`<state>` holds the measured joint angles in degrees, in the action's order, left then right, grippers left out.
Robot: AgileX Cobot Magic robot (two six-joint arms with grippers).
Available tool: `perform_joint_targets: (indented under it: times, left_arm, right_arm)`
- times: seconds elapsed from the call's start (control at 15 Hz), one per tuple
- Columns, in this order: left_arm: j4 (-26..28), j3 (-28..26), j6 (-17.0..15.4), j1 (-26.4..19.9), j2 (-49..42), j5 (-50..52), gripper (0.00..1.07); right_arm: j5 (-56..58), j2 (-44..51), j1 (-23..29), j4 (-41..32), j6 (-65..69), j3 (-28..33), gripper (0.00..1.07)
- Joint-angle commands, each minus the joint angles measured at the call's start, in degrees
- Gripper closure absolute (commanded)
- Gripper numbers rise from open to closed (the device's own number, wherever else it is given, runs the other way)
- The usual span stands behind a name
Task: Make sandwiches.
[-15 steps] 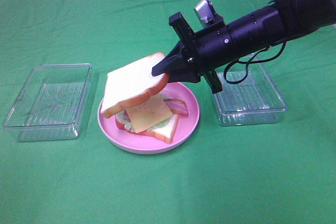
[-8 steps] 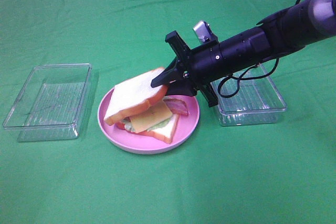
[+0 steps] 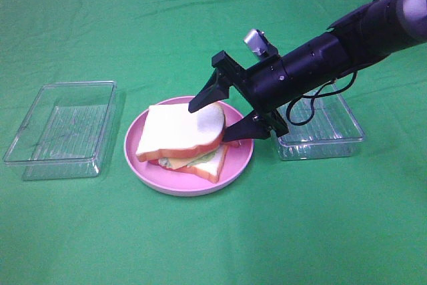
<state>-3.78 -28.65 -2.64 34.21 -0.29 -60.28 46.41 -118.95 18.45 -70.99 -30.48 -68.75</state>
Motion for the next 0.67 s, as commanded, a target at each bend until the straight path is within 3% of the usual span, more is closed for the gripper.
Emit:
perform_joint_targets:
  times: [0.07,0.13,0.2,0.6,0.67]
  left_arm:
    - [0.5,0.1,0.0,0.2,-1.1,0.5,0.29]
    - [0.5,0.1,0.0,0.2,-1.1,0.5,0.29]
    - [0.5,0.1,0.0,0.2,-1.1,0.5,0.29]
    - [0.5,0.1,0.0,0.2,-1.1,0.5,0.29]
    - [0.5,0.1,0.0,0.2,-1.1,0.5,0.29]
  right_arm:
    - [0.3,3.3,0.1,7.6,2.9,0.1,0.32]
    - [0.3,4.9,0.1,12.3,4.1,0.1,0.32]
    - [1.9,8.8,0.1,21.7,6.8,0.1,0.32]
    - [4.8,24.7,0.1,42.2,16.1,1.9,0.32]
    - [4.5,33.1,0.1,48.9,20.4,4.9,0.32]
